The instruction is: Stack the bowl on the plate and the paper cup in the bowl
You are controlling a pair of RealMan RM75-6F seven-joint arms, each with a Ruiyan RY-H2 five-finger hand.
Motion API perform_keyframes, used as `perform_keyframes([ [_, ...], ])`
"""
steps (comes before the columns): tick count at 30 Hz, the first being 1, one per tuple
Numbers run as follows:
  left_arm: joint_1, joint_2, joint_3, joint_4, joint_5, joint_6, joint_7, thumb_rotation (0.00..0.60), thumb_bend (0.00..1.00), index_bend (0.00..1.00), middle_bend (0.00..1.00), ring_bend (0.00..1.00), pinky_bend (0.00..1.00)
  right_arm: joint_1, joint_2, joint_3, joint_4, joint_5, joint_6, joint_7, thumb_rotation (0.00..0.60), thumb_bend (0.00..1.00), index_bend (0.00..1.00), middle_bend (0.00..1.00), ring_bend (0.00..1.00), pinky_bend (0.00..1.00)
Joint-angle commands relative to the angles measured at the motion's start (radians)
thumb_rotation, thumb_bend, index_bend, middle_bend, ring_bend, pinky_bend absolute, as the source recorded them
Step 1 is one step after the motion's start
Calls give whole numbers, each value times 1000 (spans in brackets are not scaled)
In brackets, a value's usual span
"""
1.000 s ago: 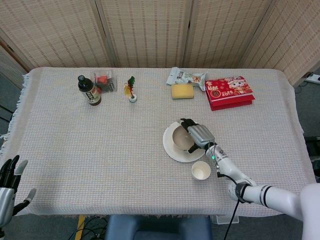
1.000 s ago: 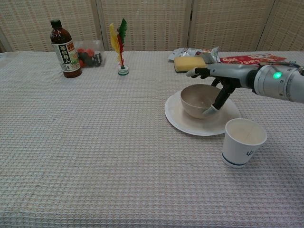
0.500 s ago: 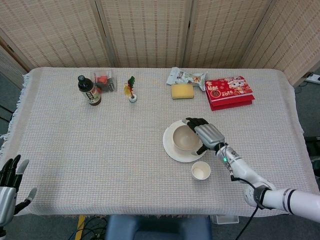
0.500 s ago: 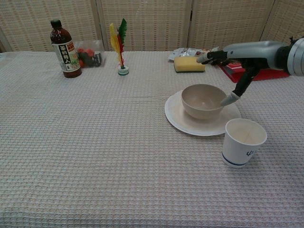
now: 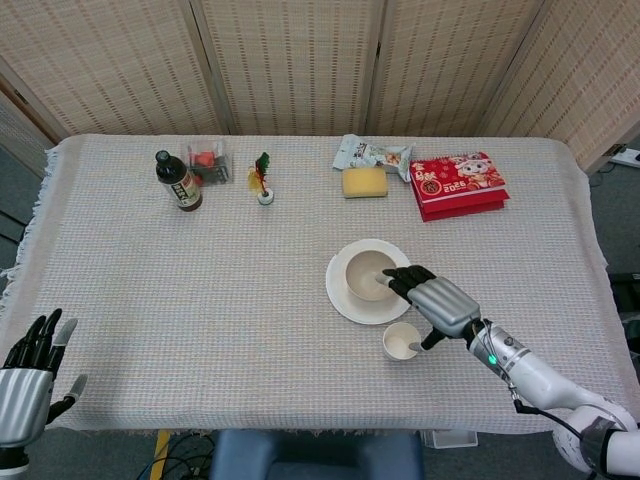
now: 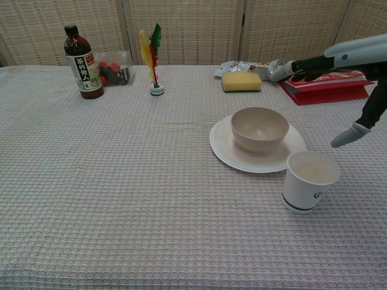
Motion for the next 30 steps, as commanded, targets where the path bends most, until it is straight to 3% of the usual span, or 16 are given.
perform_keyframes([
  [1,-5,-4,1,1,2,-7,6,600,314,0,0,0,259,-7,4,-26,-11,-24,-23,6,600,26,0,0,0,0],
  [11,-2,-2,4,-2,9,4,4,600,314,0,0,0,259,11,-52,-52,22,-1,-41,-48,600,46,4,0,0,0],
  [24,2,6,5,-3,13,18,-10,600,314,0,0,0,259,40,-152,-79,87,77,-52,-132,600,92,206,0,0,0],
  [30,5,9,5,-4,13,25,-16,600,314,0,0,0,259,47,-183,-87,111,113,-31,-176,600,114,239,0,0,0],
])
